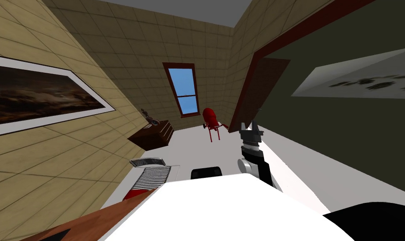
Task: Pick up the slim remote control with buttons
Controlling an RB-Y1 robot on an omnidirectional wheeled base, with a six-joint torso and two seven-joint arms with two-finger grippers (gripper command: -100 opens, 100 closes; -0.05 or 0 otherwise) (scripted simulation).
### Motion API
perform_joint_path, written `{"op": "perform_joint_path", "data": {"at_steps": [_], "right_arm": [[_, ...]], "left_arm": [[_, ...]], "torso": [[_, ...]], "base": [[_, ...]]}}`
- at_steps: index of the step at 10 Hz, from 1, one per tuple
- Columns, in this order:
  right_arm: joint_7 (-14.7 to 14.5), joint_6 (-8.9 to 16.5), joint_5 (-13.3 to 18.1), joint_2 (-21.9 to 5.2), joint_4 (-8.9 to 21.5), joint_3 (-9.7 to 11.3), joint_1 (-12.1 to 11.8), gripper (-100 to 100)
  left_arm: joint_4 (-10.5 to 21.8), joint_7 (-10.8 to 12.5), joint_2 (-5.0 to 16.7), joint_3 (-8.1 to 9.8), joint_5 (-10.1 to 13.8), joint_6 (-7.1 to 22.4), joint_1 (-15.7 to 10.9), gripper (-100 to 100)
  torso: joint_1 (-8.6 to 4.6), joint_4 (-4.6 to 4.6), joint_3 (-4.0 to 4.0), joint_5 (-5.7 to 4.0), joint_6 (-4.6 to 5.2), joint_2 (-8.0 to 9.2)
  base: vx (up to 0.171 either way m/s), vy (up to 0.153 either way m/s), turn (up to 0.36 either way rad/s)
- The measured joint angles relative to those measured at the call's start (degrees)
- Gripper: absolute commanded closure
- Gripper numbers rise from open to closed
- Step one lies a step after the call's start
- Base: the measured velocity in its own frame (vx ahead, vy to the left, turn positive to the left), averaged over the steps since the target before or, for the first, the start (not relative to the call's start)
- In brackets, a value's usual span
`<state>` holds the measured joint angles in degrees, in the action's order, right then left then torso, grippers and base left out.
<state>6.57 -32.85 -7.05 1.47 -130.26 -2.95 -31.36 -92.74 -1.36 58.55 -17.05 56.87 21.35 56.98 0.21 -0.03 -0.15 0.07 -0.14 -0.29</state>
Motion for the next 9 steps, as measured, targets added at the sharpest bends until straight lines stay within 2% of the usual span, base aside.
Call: {"op": "perform_joint_path", "data": {"at_steps": [2,3,7,8,9], "right_arm": [[0.0,0.0,0.0,0.0,0.0,0.0,0.0,0],[0.0,0.0,0.0,0.0,0.0,0.0,0.0,0],[0.0,0.0,0.0,0.0,0.0,0.0,0.0,0],[0.0,0.0,0.0,0.0,0.0,0.0,0.0,0],[0.0,0.0,0.0,0.0,0.0,0.0,0.0,0]], "left_arm": [[2.0,-0.39,-1.88,-0.88,-0.89,-0.3,-1.45,-100],[2.15,-0.5,-1.96,-0.96,-0.88,-0.39,-1.54,100],[2.15,-0.48,-1.96,-0.98,-0.87,-0.35,-1.5,100],[2.15,-0.48,-1.96,-0.97,-0.87,-0.35,-1.5,0],[2.15,-0.48,-1.96,-0.97,-0.87,-0.35,-1.5,100]], "torso": [[-0.01,0.0,0.01,0.0,0.0,0.01],[-0.04,0.0,0.0,-0.02,0.0,-0.01],[-0.05,0.01,-0.01,-0.01,0.02,-0.03],[-0.04,0.01,-0.01,-0.01,0.02,-0.04],[-0.04,0.01,-0.01,-0.01,0.02,-0.04]], "base": [[-0.007,0.01,-0.014],[0.0,0.0,0.0],[0.0,0.0,0.0],[0.0,0.0,0.0],[0.006,-0.011,0.03]]}}
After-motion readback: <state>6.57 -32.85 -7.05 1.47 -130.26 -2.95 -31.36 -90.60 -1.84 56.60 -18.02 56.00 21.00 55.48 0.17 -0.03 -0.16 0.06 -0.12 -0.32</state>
